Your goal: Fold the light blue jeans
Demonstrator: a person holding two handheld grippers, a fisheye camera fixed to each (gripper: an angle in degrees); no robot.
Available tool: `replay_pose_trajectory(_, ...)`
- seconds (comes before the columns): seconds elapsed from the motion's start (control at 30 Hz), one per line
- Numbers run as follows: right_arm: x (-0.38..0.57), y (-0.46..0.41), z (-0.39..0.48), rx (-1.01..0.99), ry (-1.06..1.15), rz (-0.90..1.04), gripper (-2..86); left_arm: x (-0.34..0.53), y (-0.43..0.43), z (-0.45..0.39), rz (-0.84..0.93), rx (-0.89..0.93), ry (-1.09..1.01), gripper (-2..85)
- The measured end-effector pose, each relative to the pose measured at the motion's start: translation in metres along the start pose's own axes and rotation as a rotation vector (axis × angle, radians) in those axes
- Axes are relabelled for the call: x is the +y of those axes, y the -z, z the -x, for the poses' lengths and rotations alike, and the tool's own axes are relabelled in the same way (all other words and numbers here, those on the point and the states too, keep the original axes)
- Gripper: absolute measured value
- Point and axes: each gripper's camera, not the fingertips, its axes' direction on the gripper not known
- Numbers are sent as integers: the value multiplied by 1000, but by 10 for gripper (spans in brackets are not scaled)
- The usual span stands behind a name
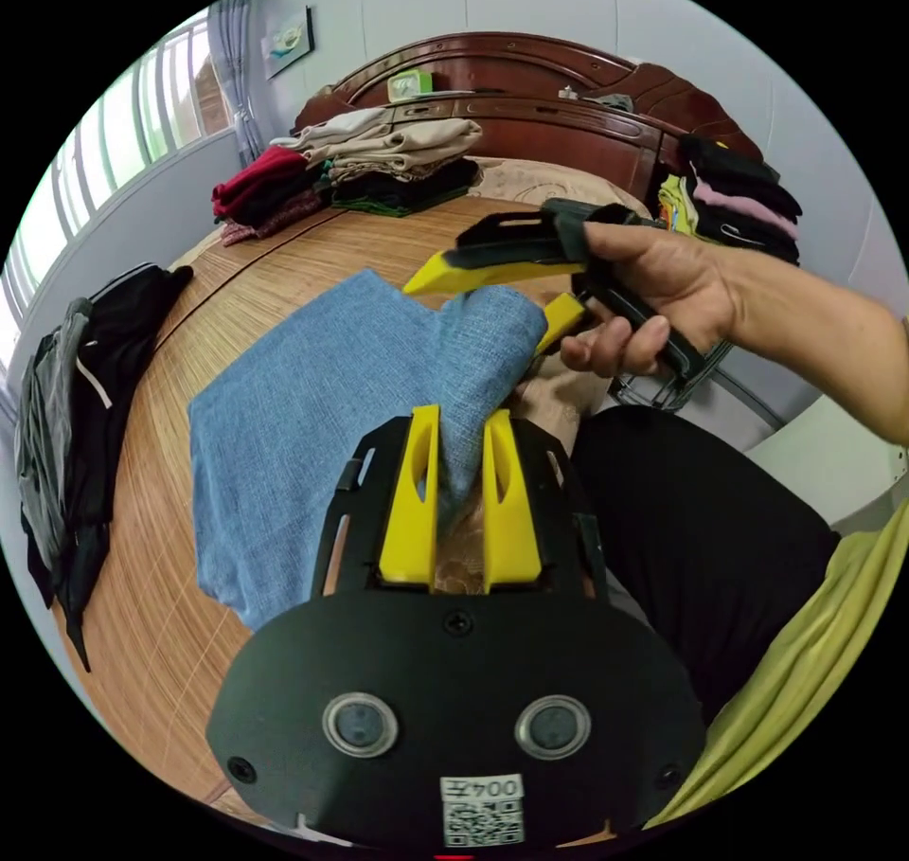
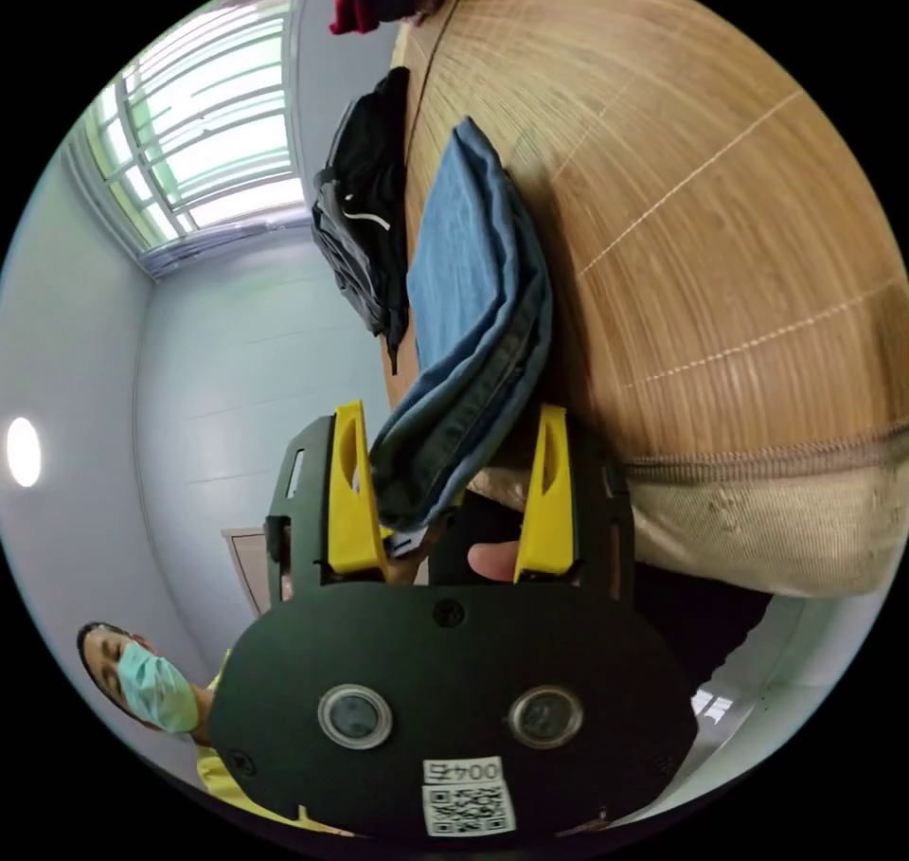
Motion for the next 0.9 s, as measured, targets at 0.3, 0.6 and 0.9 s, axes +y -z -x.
replay_pose_trajectory(0.3, -48, -31, 31, 310, 131, 163, 74, 36, -16, 15, -28, -5, -28, 65)
replay_pose_trajectory(0.6, -116, 57, 48, 575, 180, 173, 64, 121, -6, 86, -65, 58, 208, 21)
replay_pose_trajectory(0.9, -153, 186, 32, 741, 49, -29, 71, 178, -56, 133, 13, 2, 327, 16)
